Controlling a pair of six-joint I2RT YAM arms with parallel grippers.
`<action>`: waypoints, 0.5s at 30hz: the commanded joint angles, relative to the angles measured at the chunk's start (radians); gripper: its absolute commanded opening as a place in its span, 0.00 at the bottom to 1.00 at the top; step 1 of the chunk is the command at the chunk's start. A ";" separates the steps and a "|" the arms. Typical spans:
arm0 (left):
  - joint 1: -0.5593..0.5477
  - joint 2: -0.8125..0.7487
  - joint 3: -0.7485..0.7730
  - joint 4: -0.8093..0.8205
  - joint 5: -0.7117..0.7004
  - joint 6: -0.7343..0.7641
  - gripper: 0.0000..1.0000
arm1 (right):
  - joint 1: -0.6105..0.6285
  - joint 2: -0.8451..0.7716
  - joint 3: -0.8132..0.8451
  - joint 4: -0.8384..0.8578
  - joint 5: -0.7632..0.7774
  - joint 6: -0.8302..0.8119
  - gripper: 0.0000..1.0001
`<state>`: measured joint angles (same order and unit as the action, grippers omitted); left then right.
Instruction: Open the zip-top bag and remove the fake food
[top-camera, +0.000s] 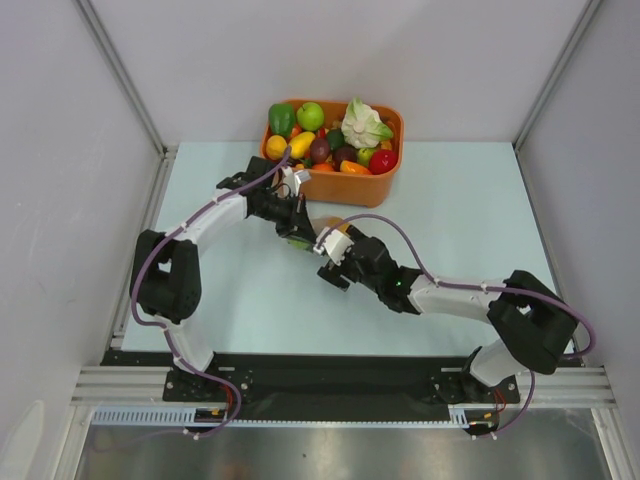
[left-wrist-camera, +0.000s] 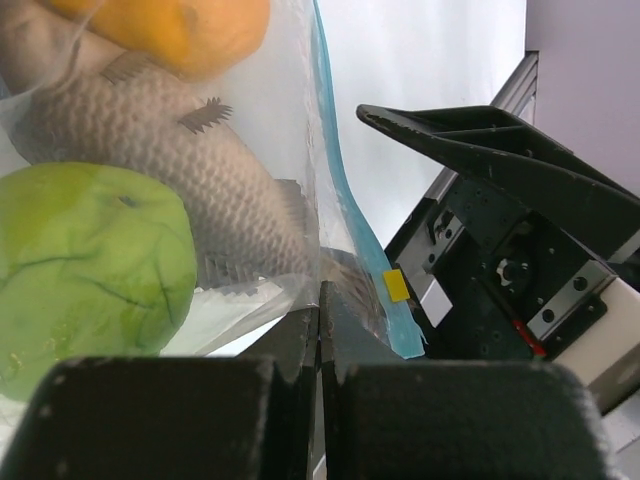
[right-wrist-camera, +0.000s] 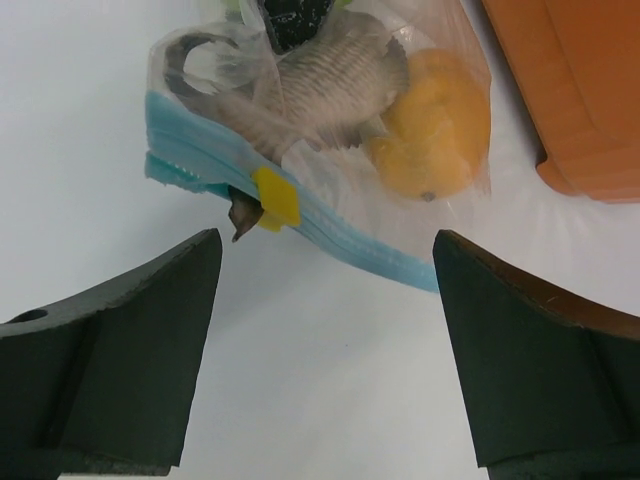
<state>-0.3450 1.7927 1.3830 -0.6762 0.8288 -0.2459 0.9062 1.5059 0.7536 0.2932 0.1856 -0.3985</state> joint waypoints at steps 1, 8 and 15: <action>-0.003 -0.013 0.008 -0.003 0.056 -0.001 0.00 | -0.009 0.005 -0.023 0.188 -0.011 -0.059 0.90; -0.003 -0.018 -0.013 -0.008 0.076 0.010 0.00 | -0.085 -0.022 -0.011 0.185 -0.112 -0.020 0.39; -0.005 -0.012 -0.007 -0.023 0.078 0.040 0.05 | -0.162 -0.047 0.128 -0.095 -0.390 0.006 0.02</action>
<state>-0.3450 1.7927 1.3708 -0.6945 0.8696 -0.2333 0.7727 1.5070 0.7956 0.2935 -0.0387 -0.4164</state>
